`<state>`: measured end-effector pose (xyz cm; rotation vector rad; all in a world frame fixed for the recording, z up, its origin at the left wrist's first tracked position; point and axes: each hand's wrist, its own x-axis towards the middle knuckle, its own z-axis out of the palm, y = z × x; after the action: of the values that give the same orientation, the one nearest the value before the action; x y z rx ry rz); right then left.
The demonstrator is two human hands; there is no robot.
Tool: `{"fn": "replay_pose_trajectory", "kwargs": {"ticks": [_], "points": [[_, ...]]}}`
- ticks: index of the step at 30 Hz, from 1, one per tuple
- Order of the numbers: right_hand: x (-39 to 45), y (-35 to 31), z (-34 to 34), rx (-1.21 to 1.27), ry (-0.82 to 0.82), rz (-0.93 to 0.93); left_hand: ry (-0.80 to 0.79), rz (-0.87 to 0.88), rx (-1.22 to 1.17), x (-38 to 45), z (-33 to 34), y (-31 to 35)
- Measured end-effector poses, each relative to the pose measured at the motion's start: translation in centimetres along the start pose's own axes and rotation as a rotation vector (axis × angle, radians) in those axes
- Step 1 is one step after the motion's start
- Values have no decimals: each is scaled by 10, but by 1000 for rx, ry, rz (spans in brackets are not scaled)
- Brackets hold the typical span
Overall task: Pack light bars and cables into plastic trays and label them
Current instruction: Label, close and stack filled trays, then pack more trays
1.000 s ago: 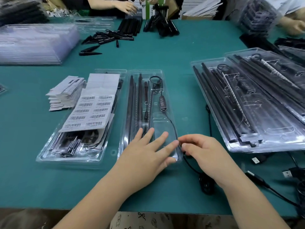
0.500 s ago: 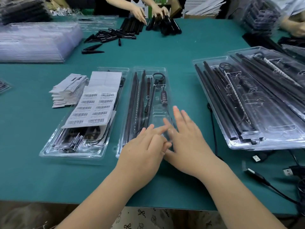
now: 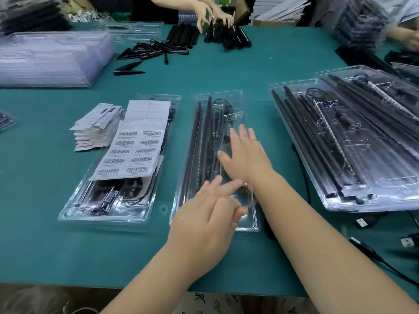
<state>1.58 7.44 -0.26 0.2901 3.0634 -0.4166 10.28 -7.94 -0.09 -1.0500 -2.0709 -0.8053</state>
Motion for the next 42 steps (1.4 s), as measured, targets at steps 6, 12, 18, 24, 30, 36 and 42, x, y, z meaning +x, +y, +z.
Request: {"fn": "replay_pose_trajectory", "kwargs": {"ticks": [6, 12, 18, 24, 30, 36, 42], "points": [[-1, 3, 3, -2, -22, -16, 340, -338, -297, 4, -20, -10], [-6, 2, -3, 25, 33, -63, 667, -792, -320, -13, -57, -48], [-11, 2, -13, -66, -40, -143, -422, -689, 536, -4, -112, -105], [-32, 5, -18, 139, -126, 24, -1151, -729, 674, 69, -107, -90], [-46, 14, -22, 135, 68, 131, -1159, -538, 597, 148, -39, -79], [-44, 18, -15, 477, 190, 153, -1153, -474, 435, 179, 41, -94], [-44, 23, -14, 649, 266, 212, -778, -638, 207, 161, 87, -128]]}}
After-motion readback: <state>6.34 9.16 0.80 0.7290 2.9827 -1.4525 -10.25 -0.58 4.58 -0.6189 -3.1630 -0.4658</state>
